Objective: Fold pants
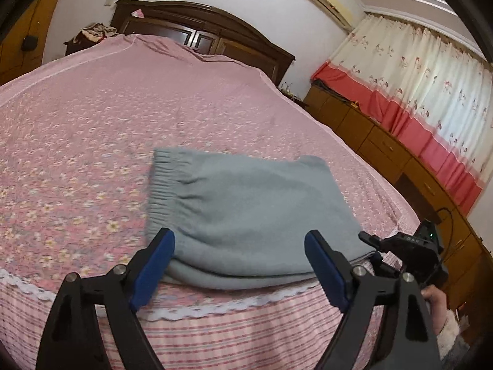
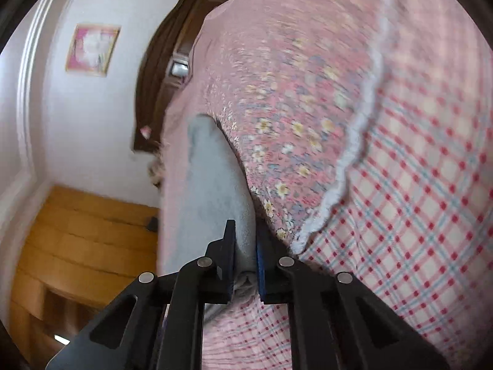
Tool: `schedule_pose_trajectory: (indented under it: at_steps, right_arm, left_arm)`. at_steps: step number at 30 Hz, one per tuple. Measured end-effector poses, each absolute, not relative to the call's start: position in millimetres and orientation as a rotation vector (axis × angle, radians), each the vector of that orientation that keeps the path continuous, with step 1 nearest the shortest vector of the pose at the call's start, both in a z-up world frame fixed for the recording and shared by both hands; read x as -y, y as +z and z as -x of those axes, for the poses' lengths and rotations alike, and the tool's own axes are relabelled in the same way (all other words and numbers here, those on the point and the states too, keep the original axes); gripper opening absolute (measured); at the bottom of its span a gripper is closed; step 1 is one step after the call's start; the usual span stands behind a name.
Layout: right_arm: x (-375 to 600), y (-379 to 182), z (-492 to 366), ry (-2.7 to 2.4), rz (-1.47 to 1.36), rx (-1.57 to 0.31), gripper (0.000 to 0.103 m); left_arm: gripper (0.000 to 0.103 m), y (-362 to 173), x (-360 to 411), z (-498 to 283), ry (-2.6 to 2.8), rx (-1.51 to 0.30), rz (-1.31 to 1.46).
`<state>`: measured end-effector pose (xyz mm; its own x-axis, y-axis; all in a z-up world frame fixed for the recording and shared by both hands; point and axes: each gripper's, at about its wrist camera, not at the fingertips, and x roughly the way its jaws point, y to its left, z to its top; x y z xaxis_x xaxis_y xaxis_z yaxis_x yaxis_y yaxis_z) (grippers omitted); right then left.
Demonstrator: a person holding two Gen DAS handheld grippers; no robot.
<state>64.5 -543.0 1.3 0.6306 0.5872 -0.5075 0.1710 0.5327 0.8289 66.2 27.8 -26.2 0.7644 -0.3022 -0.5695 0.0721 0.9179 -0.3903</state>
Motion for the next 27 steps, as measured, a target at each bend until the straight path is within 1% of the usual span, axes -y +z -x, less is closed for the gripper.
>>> schedule_pose_trajectory:
  at_steps: [6,8,10,13,17,21,24,27]
  right_arm:
    - [499.8,61.0,-66.1,0.156,-0.539,-0.912,0.011]
    - [474.8,83.7,-67.4,0.100,-0.322,-0.893,0.010]
    - [448.0,98.3,-62.2,0.052,-0.080,-0.832,0.010]
    - [409.1,117.1,-47.1,0.011,0.178,-0.718,0.010]
    - [318.3,139.8,-28.8,0.023,0.563,-0.509,0.010]
    - [234.1,131.7,-8.0,0.130,0.834,-0.352,0.010]
    - [185.4,101.7,22.9,0.236,0.990,-0.261,0.010]
    - [160.1,70.5,35.8,0.300,1.059,-0.246,0.010]
  left_arm:
    - [0.089,-14.3,-56.5,-58.8,-0.179,-0.631,0.368]
    - [0.089,-11.2,-71.3,-56.2,-0.166,-0.618,0.391]
    - [0.089,-8.0,-85.7,-54.2,-0.142,-0.611,0.404]
    - [0.089,-3.0,-109.0,-51.5,-0.099,-0.601,0.431]
    - [0.089,-3.6,-142.0,-47.5,-0.057,-0.595,0.512]
    - [0.089,-2.5,-170.0,-47.2,-0.012,-0.605,0.558]
    - [0.089,2.0,-188.6,-43.4,0.013,-0.595,0.584]
    - [0.089,3.8,-206.2,-37.2,0.032,-0.596,0.599]
